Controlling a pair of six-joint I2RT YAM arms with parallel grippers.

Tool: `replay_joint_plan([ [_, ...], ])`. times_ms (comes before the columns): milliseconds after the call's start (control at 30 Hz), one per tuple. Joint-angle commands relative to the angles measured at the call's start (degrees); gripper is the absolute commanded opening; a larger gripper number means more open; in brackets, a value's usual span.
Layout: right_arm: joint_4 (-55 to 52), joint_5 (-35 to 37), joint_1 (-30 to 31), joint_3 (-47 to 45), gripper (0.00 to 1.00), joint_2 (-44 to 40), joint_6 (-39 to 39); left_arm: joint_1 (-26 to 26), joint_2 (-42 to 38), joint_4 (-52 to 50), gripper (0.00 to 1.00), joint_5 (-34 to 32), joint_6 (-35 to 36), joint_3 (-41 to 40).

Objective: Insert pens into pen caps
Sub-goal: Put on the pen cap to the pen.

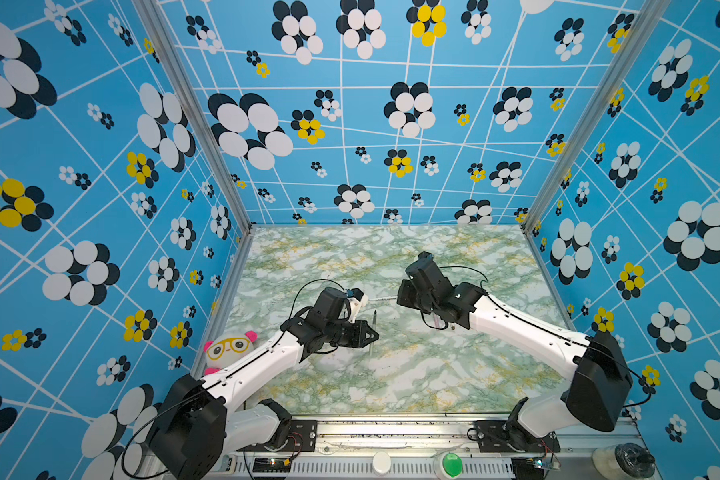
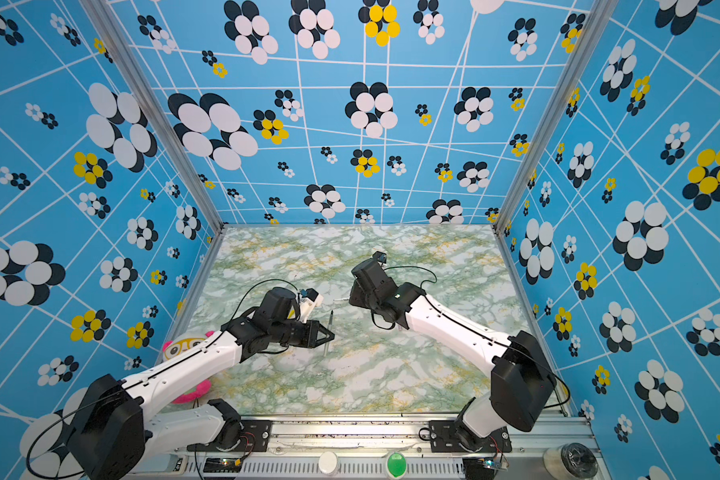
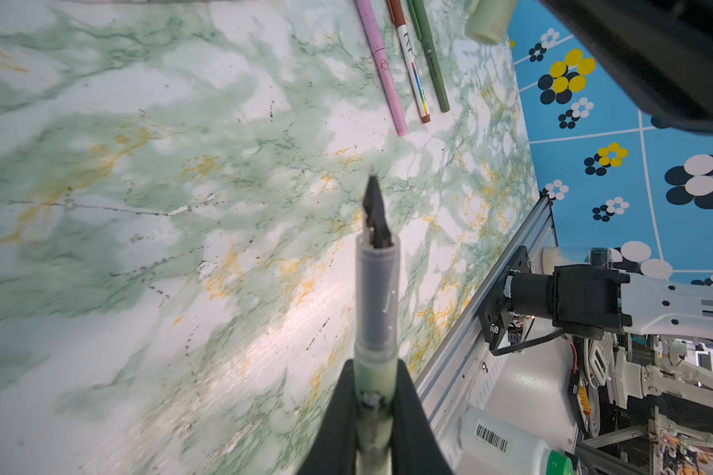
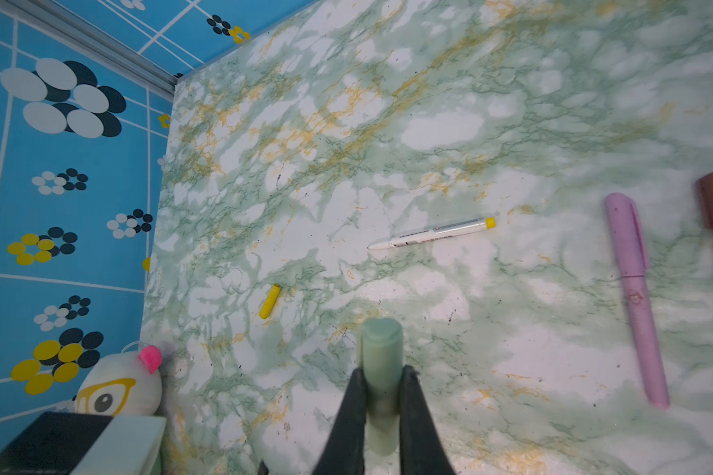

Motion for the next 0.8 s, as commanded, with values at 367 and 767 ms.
replay_joint_plan([
  [367, 4.5, -17.6, -3.2, -0.2, 0.07, -1.8, -5.6, -6.8, 3.5, 0.6, 0.0, -6.8, 8.4, 5.2],
  [767, 5.5, -21.2, -3.2, -0.5, 0.07, -1.6, -4.1, -6.8, 2.0, 1.9, 0.0, -9.2, 8.1, 3.9],
])
